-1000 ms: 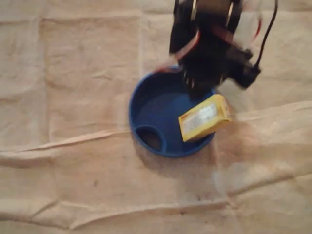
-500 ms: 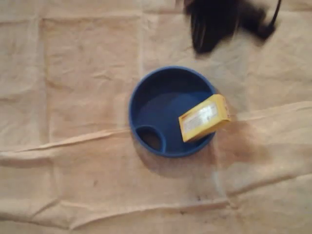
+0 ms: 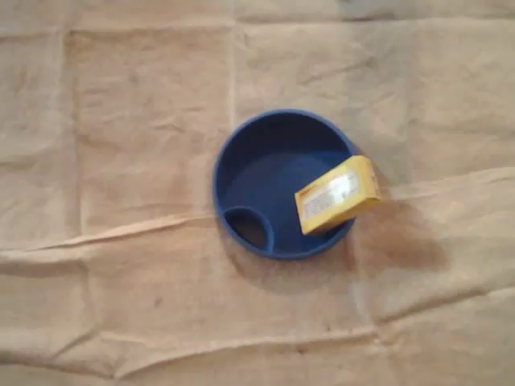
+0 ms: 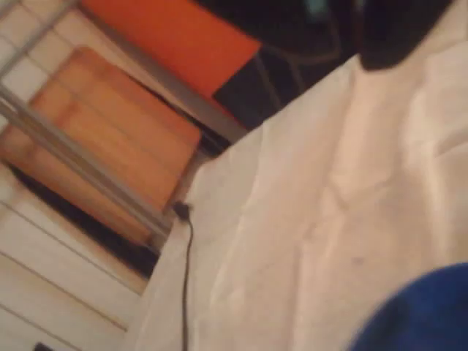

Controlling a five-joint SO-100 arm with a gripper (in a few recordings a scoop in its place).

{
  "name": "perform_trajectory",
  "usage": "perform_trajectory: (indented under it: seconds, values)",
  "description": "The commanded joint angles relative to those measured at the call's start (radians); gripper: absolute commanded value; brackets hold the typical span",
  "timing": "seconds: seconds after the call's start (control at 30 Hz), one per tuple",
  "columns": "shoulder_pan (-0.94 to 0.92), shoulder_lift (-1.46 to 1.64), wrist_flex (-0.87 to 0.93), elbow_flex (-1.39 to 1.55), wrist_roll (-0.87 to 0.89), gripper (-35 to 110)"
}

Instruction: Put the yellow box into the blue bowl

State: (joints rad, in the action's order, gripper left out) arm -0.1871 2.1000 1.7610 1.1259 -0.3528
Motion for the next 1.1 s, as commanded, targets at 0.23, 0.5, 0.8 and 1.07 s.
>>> perform_trajectory:
  seconds: [0.23, 0.5, 0.8, 1.07]
  values:
    - [0.138, 0.66, -0.005, 0.543, 0.006, 0]
    - [0.265, 0.983, -0.009, 0.775, 0.133, 0]
    - [0.433, 1.085, -0.009, 0.787, 0.273, 0]
    - [0.433, 1.086, -0.009, 0.787, 0.273, 0]
